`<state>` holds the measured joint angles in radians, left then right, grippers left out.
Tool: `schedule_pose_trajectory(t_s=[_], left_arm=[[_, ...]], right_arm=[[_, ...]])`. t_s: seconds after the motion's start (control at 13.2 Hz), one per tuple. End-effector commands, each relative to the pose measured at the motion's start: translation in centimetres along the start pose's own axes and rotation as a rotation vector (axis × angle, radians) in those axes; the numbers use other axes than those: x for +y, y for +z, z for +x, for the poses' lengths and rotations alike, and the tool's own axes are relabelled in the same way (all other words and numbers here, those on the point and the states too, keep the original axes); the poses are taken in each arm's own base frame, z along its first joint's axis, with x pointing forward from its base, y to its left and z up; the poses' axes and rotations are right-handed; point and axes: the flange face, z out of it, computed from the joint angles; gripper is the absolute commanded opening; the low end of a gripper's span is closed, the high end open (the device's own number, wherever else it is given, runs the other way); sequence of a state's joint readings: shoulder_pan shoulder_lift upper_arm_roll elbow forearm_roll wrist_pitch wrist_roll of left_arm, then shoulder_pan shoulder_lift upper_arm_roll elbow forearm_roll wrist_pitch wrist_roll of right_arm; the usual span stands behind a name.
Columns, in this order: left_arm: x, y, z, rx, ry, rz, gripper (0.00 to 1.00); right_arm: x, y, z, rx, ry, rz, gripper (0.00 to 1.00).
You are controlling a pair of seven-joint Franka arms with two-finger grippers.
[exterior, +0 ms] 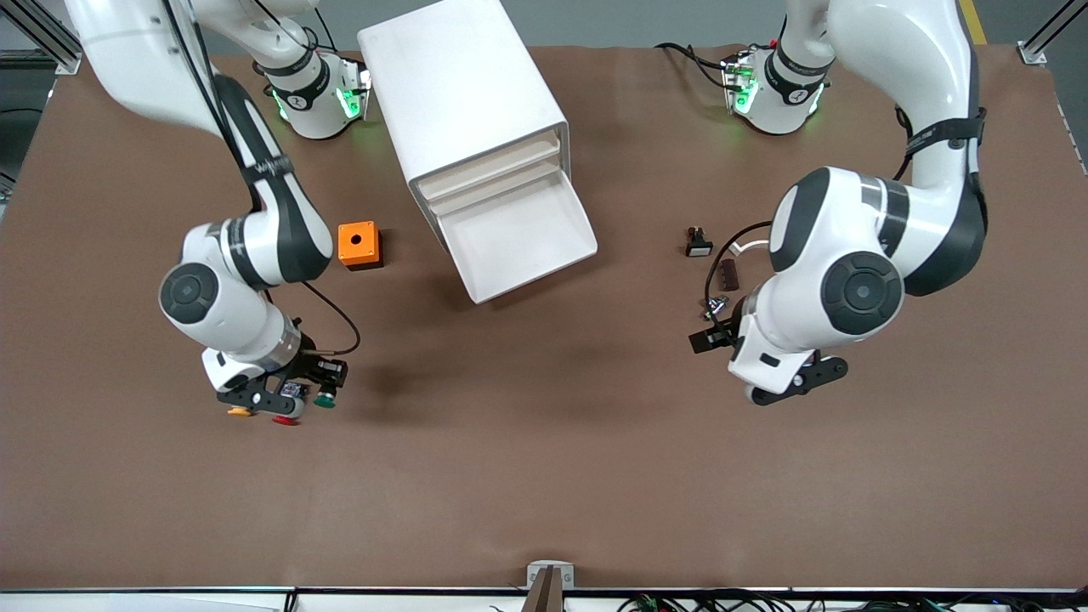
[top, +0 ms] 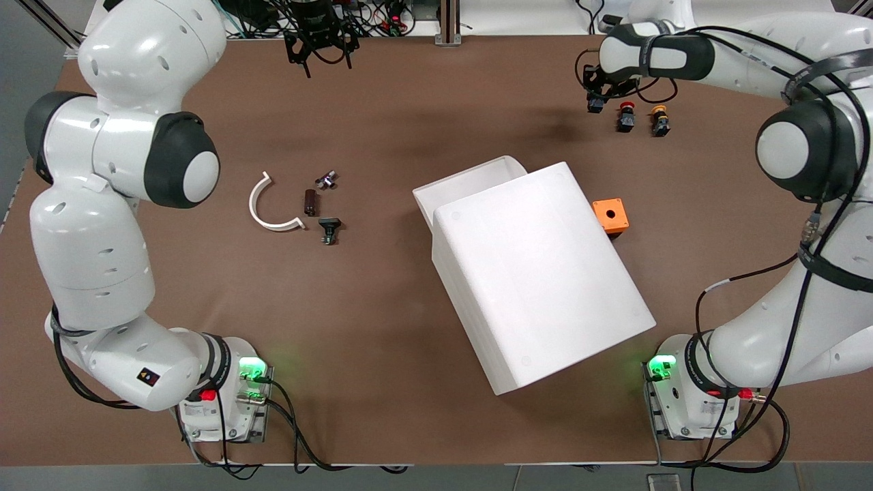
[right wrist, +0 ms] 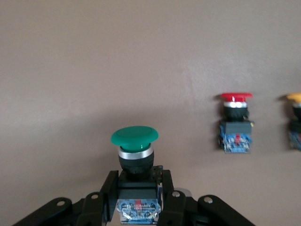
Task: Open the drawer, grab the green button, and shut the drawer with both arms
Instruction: 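Set the green button down, open the right gripper while the left gripper nears the drawer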
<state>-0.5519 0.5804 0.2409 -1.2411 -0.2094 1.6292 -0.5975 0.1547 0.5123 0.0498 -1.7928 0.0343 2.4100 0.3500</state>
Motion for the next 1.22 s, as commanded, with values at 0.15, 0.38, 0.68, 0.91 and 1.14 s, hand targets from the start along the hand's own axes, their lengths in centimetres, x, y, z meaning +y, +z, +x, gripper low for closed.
schedule_pose_trajectory(t_s=[0.15, 0.38, 0.68, 0.91, 1.14], left_arm=[[3.8, 5.5, -0.9, 0.04, 0.093, -0.008, 1.0], [4.1, 6.4, -1.0, 0.045, 0.104, -0.021, 1.0], [7.6, 6.0, -3.3, 0.059, 0.174, -0.103, 1.0], [8.8, 9.9, -2.9, 0.051, 0.163, -0.092, 1.0], [12.8, 13.6, -6.6, 0.024, 0.091, -0.054, 1.0]], right_arm=[[1.9, 5.8, 2.0, 0.028, -0.032, 0.015, 0.01], [2.7, 6.5, 2.1, 0.019, -0.026, 0.015, 0.03], [3.9, 6.9, 2.6, 0.02, 0.001, 0.019, 0.87], [4.2, 5.1, 3.5, 0.048, 0.014, 0.025, 1.0], [5.4, -0.3, 4.7, 0.094, 0.025, 0.03, 1.0]])
